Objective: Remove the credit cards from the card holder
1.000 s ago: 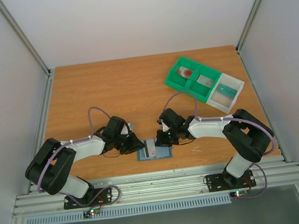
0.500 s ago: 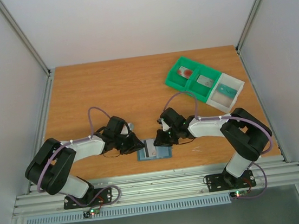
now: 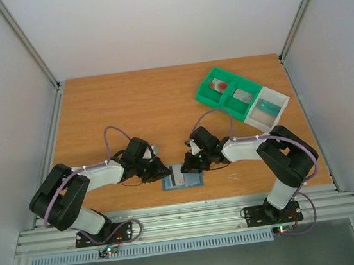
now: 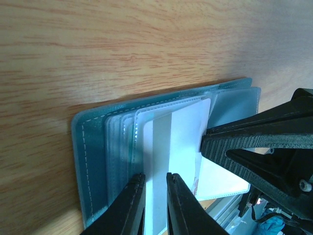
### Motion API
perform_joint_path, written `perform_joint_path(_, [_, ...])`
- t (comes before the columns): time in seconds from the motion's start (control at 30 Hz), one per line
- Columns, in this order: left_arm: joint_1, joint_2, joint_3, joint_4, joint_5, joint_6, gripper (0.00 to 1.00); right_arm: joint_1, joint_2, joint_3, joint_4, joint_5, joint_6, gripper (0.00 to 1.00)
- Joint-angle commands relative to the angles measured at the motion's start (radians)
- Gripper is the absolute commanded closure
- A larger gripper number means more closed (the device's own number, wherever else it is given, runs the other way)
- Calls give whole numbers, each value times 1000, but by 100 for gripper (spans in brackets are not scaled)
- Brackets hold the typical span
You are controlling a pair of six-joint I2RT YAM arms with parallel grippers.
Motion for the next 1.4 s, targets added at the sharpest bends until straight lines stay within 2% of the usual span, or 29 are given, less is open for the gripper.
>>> perform_joint_path(0.0, [-8,2,-16,-55,-57,17,85,-13,19,-32,73,-37,22,99])
perform_joint_path(0.33, [-8,10,-14,-54,-53,14,85,-65,-53,-67,54,-65,33,99])
perform_joint_path(0.47, [-8,16,-16,-46,-51,8,85,-65,-27,-67,74,-97,36,99])
perform_joint_path(0.6, [-9,9,-14,-53,-57,8,85,-66,-7,-63,113,-103,36,92])
perform_joint_path(0.77, [-10,10,-14,-48,-57,7,85,-66,39,-49,113,-122,28,91])
perform_joint_path(0.9, [-11,9,-10,-49,-58,6,85,-66,70,-49,135,-141,32,92])
perform_joint_path(1.03, [-13,7,-12,-52,-61,5,85,-72,65,-56,148,-143,32,98])
perform_joint_path(1.37, [-13,15,-2,-64,-62,23,84,-128,-27,-110,136,-123,17,99])
